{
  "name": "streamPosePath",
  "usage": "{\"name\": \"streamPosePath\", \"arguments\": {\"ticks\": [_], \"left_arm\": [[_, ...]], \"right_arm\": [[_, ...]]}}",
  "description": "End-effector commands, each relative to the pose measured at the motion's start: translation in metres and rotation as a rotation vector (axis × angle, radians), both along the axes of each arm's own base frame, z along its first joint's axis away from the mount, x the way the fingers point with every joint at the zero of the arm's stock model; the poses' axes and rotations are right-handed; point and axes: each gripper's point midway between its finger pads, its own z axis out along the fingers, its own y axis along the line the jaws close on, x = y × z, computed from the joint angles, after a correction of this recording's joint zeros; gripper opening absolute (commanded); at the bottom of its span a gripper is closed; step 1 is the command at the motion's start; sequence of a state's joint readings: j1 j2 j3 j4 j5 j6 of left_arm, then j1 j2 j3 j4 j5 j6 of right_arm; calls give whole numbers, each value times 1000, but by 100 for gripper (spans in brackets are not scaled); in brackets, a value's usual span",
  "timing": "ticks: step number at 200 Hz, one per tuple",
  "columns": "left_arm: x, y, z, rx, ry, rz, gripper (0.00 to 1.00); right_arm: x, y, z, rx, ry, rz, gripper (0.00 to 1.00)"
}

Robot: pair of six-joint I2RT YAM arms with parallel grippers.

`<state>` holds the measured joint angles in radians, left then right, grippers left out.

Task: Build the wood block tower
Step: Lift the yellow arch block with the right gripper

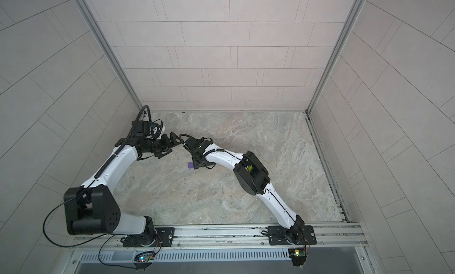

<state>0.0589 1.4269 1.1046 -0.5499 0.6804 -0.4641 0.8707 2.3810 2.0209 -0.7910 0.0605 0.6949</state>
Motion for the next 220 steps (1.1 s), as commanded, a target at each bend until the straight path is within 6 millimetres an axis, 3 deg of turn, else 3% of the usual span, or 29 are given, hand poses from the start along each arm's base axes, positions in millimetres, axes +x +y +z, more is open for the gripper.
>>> {"name": "streamPosePath", "arguments": {"ticks": [1,46,110,170,197,220], "left_arm": [[-2,0,4,-8,-15,2,97],[-2,1,5,-7,-15,5,97],[-2,-1,2,-20,-8,0,97],[-2,-7,0,-53,-3,-4,97],[-3,-12,-2,-60,1,-19,97],[-3,-17,-3,-67,3,-35,97]], "right_arm": [[-3,-7,14,-30,-28,8,67],[-3,-8,19,-32,-41,16,60],[-2,-20,48,3,-99,-3,44],[0,-59,82,-6,-149,-65,40],[1,-84,90,-18,-145,-119,33],[0,-104,95,-37,-153,-142,33]]}}
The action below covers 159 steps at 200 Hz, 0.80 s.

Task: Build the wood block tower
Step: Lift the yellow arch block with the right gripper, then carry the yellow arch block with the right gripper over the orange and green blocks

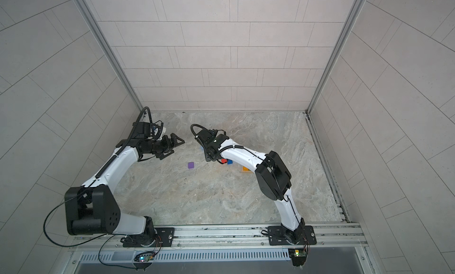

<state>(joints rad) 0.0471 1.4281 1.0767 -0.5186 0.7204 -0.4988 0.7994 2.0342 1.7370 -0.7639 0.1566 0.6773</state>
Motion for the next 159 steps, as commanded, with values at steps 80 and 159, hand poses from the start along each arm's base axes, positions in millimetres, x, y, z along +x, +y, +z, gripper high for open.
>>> {"name": "streamPosePath", "arguments": {"ticks": [80,159], "left_arm": [[-5,-39,2,-36,-35,-120,97],[-7,-50,0,-36,-36,-152,97]], "right_arm": [[-13,-74,13,-33,-9,-103,33],[-22,-109,10,-2,-14,-169,35]]}}
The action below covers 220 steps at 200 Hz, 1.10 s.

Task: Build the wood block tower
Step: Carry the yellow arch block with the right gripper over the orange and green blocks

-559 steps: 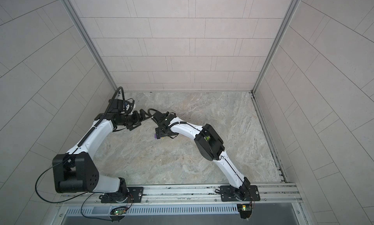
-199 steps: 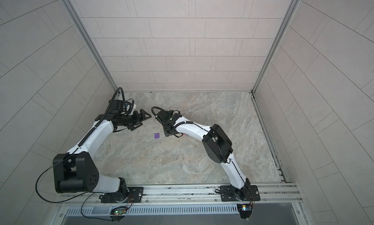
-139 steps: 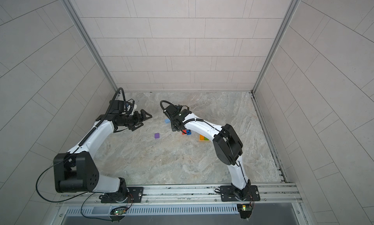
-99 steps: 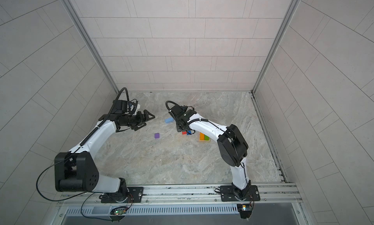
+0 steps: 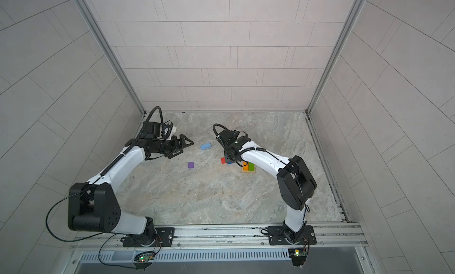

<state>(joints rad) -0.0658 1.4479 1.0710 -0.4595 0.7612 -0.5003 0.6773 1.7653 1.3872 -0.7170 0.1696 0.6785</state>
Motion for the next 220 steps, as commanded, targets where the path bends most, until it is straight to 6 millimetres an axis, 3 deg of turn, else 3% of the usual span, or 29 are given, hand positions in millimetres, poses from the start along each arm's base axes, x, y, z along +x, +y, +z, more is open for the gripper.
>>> {"name": "streamPosePath", "arguments": {"ticks": [1,102,220], "left_arm": [[-2,-4,-2,-2,-4,-16,97],[-1,-4,-3,-3,-7,-13,96],[0,-5,-4,-8,1,-12,96]], "right_arm": [[1,-12,10,27,-34,-42,35],[-9,-63,-7,20,-29,-155,35],[-17,-71,-29,39,-35,-196,35]]}}
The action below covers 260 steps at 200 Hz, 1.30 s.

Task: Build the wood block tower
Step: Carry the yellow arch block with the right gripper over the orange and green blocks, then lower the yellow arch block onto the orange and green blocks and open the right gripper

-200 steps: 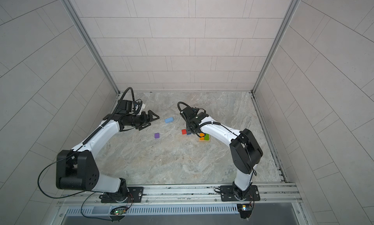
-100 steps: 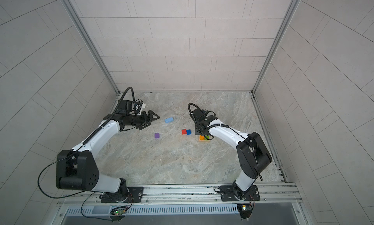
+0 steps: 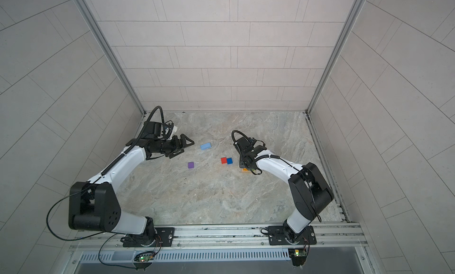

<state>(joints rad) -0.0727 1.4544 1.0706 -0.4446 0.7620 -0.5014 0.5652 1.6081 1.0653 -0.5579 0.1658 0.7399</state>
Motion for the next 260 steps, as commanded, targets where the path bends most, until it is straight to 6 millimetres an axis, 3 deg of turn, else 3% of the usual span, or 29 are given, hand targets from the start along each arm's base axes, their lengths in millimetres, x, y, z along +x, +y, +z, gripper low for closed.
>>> {"name": "streamPosePath", "arguments": {"ticks": [1,260], "left_arm": [[-2,-2,-3,-6,8,-6,96],[-2,-2,-3,-7,7,-6,95]], "right_arm": [[5,-3,7,8,-41,-32,35],[7,-6,-23,-22,14,-17,34]]}}
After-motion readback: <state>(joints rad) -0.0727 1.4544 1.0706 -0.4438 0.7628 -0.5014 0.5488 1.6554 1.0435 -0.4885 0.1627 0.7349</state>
